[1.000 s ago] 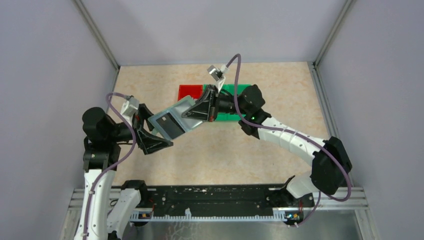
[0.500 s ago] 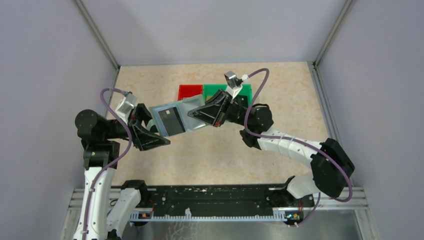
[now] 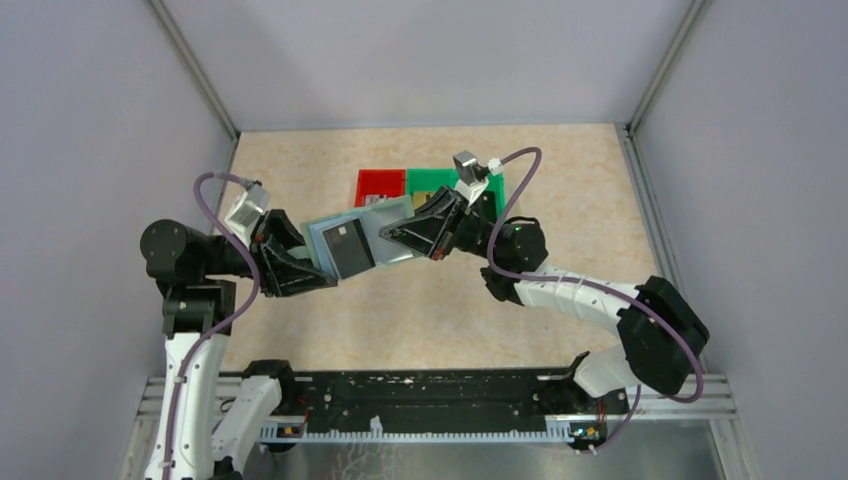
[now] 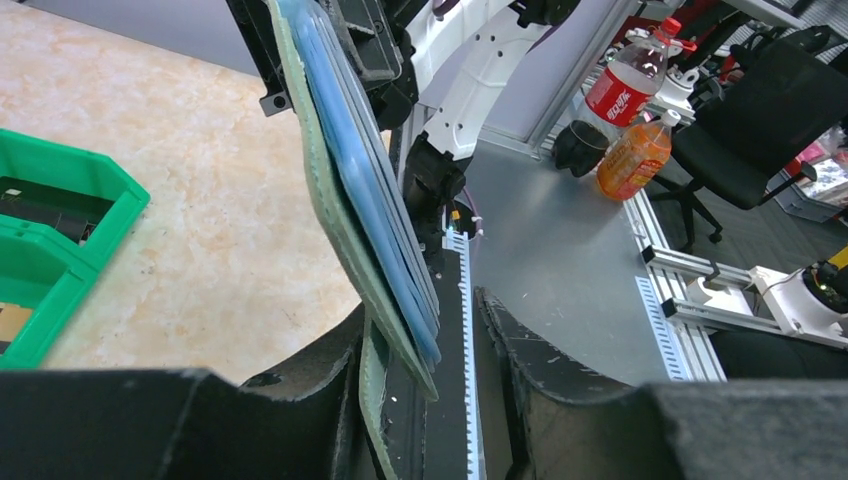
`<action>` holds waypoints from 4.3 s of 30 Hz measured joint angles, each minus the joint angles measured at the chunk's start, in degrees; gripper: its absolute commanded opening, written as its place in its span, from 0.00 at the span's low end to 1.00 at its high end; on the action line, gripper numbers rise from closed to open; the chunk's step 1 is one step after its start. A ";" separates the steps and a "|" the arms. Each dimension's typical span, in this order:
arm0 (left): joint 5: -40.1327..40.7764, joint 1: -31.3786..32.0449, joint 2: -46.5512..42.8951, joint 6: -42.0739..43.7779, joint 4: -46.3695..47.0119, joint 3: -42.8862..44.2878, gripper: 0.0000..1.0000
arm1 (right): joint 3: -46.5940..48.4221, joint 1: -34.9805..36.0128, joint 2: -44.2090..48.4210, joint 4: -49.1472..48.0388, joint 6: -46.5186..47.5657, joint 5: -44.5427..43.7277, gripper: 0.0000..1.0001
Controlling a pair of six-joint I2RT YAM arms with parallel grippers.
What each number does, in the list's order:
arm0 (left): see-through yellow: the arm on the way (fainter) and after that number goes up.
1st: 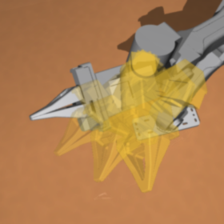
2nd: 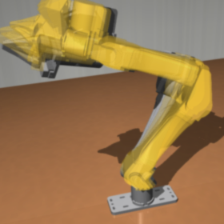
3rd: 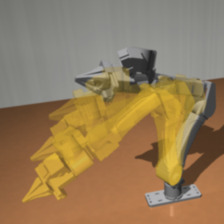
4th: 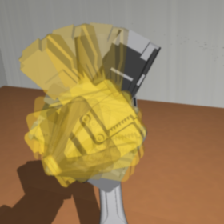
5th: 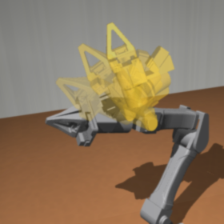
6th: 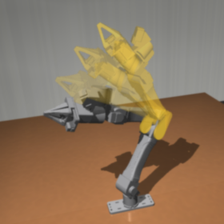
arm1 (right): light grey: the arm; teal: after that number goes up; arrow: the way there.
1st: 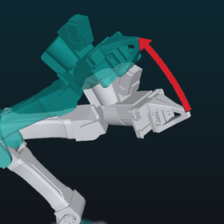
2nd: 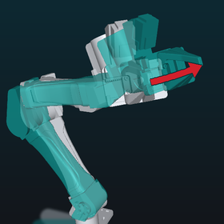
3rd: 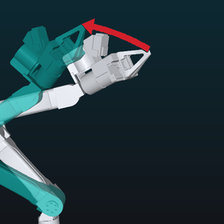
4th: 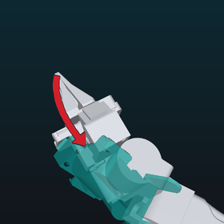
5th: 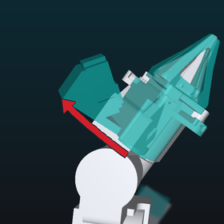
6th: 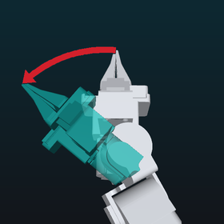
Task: Take the credit cards out of the card holder
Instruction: Remove the credit card from the card holder.
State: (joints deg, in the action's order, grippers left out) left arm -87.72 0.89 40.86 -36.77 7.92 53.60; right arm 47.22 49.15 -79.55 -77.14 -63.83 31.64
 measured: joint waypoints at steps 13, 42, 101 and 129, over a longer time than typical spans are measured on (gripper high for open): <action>3.26 0.00 0.55 0.26 -0.22 -0.11 0.08 | -0.85 1.79 -0.04 -3.74 -1.01 -1.14 0.09; 14.93 0.04 4.26 21.75 -30.84 4.28 0.00 | 20.61 -6.38 13.75 48.39 17.35 10.01 0.43; 11.67 0.46 14.47 33.55 -46.40 9.64 0.00 | 7.89 -8.59 -9.03 15.87 -2.19 20.76 0.00; 12.90 0.24 14.40 35.04 -47.25 10.67 0.00 | 8.50 -9.18 -4.96 21.40 4.42 16.02 0.34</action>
State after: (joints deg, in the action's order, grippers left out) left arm -74.83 1.13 55.27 -1.74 -39.33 64.27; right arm 55.72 39.97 -84.51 -55.75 -59.42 47.66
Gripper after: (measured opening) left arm 0.123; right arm 0.325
